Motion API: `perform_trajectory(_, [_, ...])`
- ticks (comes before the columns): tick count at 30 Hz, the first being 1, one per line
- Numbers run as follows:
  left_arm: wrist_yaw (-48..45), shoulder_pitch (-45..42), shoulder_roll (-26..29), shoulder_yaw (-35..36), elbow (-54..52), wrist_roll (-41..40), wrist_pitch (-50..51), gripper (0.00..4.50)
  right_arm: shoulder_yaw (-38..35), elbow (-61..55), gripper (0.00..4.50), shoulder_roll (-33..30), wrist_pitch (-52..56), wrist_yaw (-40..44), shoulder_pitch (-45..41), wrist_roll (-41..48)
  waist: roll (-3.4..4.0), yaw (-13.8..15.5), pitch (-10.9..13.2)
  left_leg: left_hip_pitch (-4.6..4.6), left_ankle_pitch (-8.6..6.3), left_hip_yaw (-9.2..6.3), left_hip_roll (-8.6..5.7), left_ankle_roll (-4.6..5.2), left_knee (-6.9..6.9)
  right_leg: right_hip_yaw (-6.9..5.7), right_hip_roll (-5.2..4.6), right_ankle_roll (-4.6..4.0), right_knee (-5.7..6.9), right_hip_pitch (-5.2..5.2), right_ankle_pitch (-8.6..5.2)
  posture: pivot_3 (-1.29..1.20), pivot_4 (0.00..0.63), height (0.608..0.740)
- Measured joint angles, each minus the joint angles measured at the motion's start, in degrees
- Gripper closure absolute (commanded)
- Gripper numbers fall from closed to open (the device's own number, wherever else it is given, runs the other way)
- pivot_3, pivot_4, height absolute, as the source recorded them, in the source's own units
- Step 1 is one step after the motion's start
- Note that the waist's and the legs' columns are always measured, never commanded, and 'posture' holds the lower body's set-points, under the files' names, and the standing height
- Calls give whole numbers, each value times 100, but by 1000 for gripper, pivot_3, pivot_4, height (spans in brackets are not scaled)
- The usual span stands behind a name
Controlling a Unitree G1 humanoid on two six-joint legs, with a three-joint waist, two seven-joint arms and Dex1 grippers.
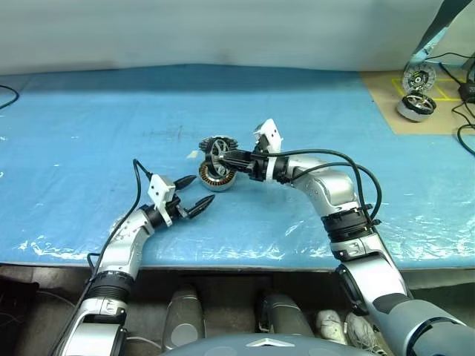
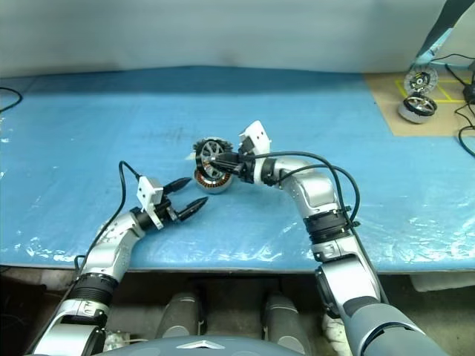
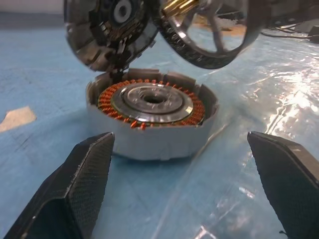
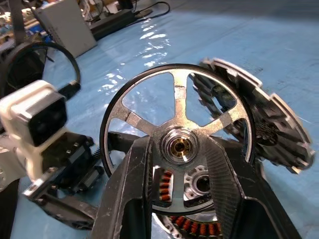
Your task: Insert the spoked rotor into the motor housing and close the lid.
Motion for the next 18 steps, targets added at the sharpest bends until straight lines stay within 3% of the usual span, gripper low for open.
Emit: perform_trajectory(18, [121,-160,-13,-7,42,24,151,0,304,96,3216,-94,-227,152,10,-382,0,3,0,-11,0,-1,-1,0,4,-4,1,4,3,-9,3,0,150,740])
